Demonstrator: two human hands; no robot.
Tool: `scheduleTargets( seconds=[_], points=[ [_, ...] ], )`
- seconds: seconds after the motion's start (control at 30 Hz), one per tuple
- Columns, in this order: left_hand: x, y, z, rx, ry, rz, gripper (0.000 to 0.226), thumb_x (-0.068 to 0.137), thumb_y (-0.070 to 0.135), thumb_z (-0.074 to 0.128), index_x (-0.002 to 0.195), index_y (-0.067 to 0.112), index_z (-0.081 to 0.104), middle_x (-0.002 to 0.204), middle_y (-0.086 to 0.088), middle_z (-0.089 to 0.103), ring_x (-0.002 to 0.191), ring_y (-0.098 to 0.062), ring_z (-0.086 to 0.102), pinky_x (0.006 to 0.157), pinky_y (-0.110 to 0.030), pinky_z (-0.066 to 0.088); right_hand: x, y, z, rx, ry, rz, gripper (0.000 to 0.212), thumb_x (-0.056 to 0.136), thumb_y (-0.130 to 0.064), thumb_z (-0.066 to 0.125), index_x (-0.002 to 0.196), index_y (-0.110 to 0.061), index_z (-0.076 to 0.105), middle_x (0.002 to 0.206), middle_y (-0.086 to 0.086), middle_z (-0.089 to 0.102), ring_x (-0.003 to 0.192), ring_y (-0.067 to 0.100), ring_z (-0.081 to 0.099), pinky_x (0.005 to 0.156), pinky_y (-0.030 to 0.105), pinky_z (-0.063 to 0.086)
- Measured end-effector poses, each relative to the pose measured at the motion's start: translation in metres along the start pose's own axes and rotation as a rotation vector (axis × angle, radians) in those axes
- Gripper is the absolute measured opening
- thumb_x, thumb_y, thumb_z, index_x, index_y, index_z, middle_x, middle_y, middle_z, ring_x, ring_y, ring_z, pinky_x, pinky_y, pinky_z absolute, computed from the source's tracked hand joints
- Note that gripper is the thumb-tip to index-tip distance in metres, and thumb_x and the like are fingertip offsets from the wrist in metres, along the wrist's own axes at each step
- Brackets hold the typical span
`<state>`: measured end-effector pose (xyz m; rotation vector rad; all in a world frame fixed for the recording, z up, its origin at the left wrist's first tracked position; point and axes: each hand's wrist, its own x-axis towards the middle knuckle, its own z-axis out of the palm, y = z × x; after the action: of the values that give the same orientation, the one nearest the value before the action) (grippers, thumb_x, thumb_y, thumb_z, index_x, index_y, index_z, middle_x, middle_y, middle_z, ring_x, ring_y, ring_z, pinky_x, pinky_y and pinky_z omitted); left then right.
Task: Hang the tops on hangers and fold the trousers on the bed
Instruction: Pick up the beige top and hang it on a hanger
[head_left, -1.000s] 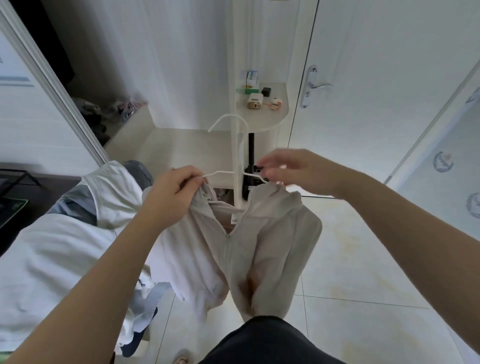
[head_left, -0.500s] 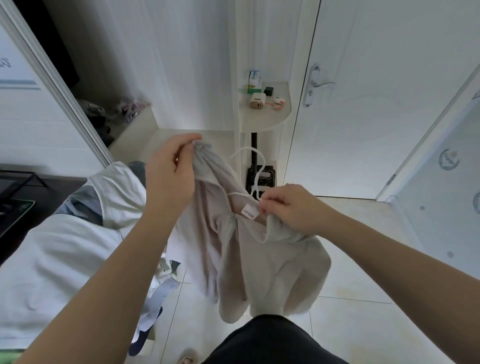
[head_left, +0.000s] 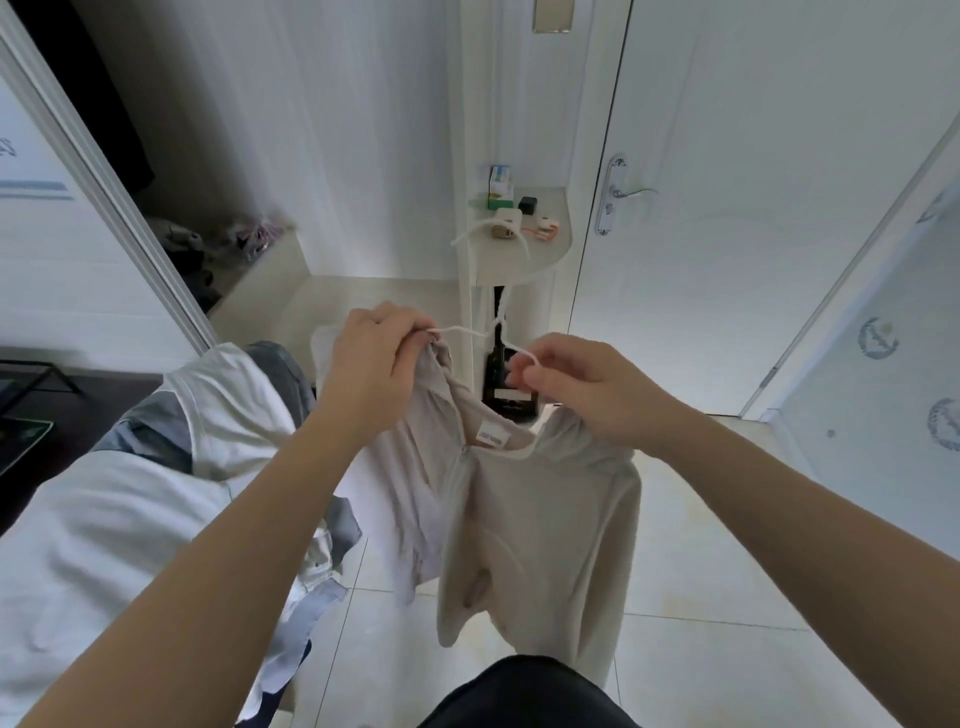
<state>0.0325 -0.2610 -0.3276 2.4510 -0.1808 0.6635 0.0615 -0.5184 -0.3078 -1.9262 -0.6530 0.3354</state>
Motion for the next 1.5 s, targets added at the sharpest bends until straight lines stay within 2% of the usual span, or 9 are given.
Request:
scheduleTargets(
  seconds=[0.13, 0.33, 0.5, 0.63, 0.77, 0.97, 1.1, 1.3, 1.5],
  points=[
    [0.025, -0.011, -0.021, -0.036, 0.137, -0.036, 0.019, 0.101, 0.009, 0.049, 0.103, 0.010, 0.068, 0.101, -0.007, 0.068, 0.099, -0.033, 0.059, 0.094, -0.053, 0.046, -0.010, 0.012, -0.043, -0.288, 0.005, 0.023, 0.009, 0.098, -0.039, 0.060, 0.106, -0.040, 0.064, 0.104, -0.025, 0.066, 0.096, 0.001, 0.065, 0.083, 0.027, 0.053],
    [0.077, -0.024, -0.046, -0.058, 0.221, -0.018, 0.018, 0.100, 0.004, 0.051, 0.099, 0.009, 0.067, 0.086, 0.016, 0.065, 0.089, -0.017, 0.059, 0.081, -0.020, 0.042, 0.017, -0.013, -0.065, -0.301, -0.031, -0.029, 0.024, 0.102, -0.024, 0.054, 0.082, -0.028, 0.066, 0.071, 0.002, 0.065, 0.061, 0.013, 0.060, 0.062, 0.026, 0.050],
    [0.125, -0.041, -0.063, -0.092, 0.237, -0.102, 0.018, 0.102, 0.008, 0.049, 0.103, 0.011, 0.066, 0.099, -0.005, 0.068, 0.094, -0.023, 0.061, 0.087, -0.035, 0.048, 0.067, -0.044, -0.069, -0.218, -0.034, -0.066, 0.019, 0.082, -0.051, 0.065, 0.095, -0.038, 0.061, 0.079, 0.010, 0.068, 0.073, 0.032, 0.058, 0.064, 0.044, 0.049],
    [0.156, -0.063, -0.082, -0.086, 0.269, -0.109, 0.018, 0.103, 0.009, 0.049, 0.103, 0.009, 0.067, 0.098, -0.005, 0.067, 0.092, -0.023, 0.060, 0.089, -0.038, 0.047, 0.109, -0.042, -0.073, -0.323, 0.056, -0.055, 0.010, 0.092, -0.031, 0.068, 0.089, -0.034, 0.059, 0.068, 0.006, 0.063, 0.060, 0.015, 0.047, 0.058, 0.030, 0.037],
    [0.191, -0.082, -0.096, -0.058, 0.212, -0.057, 0.020, 0.102, 0.006, 0.048, 0.102, 0.008, 0.068, 0.099, -0.008, 0.067, 0.094, -0.025, 0.060, 0.092, -0.038, 0.046, 0.161, -0.068, -0.050, -0.442, 0.239, -0.193, 0.040, 0.095, -0.029, 0.065, 0.062, -0.018, 0.047, 0.052, -0.009, 0.039, 0.052, 0.007, 0.037, 0.051, 0.020, 0.026],
    [0.242, -0.128, -0.138, 0.049, 0.198, 0.038, 0.024, 0.102, 0.009, 0.050, 0.104, 0.018, 0.072, 0.102, -0.001, 0.067, 0.105, -0.032, 0.058, 0.099, -0.048, 0.044, 0.235, -0.146, -0.056, -0.968, 0.269, -0.419, 0.048, 0.103, -0.042, 0.046, 0.061, -0.021, 0.040, 0.050, -0.007, 0.035, 0.051, 0.019, 0.040, 0.056, 0.037, 0.036],
    [0.280, -0.139, -0.158, 0.092, 0.255, 0.129, 0.022, 0.101, 0.009, 0.053, 0.105, 0.016, 0.074, 0.097, 0.002, 0.066, 0.101, -0.034, 0.056, 0.096, -0.049, 0.043, 0.305, -0.200, -0.047, -0.693, 0.511, -0.589, 0.049, 0.103, -0.032, 0.055, 0.061, -0.010, 0.044, 0.051, -0.001, 0.036, 0.053, 0.019, 0.036, 0.054, 0.027, 0.029],
    [0.355, -0.169, -0.222, -0.223, 0.385, 0.088, 0.022, 0.102, 0.005, 0.049, 0.094, 0.009, 0.069, 0.093, -0.010, 0.069, 0.093, -0.028, 0.061, 0.087, -0.033, 0.044, 0.369, -0.258, -0.053, -0.491, 0.345, -0.344, 0.031, 0.102, -0.043, 0.053, 0.109, -0.017, 0.068, 0.099, -0.001, 0.068, 0.093, 0.008, 0.060, 0.085, 0.020, 0.044],
    [0.441, -0.187, -0.269, -0.274, 0.438, 0.188, 0.033, 0.099, 0.003, 0.053, 0.081, 0.028, 0.063, 0.080, 0.013, 0.065, 0.073, -0.001, 0.057, 0.073, -0.025, 0.041, 0.369, -0.280, -0.056, -0.511, 0.311, -0.393, 0.044, 0.103, -0.032, 0.052, 0.073, -0.004, 0.040, 0.067, 0.000, 0.033, 0.062, 0.012, 0.033, 0.057, 0.030, 0.029]
  ],
)
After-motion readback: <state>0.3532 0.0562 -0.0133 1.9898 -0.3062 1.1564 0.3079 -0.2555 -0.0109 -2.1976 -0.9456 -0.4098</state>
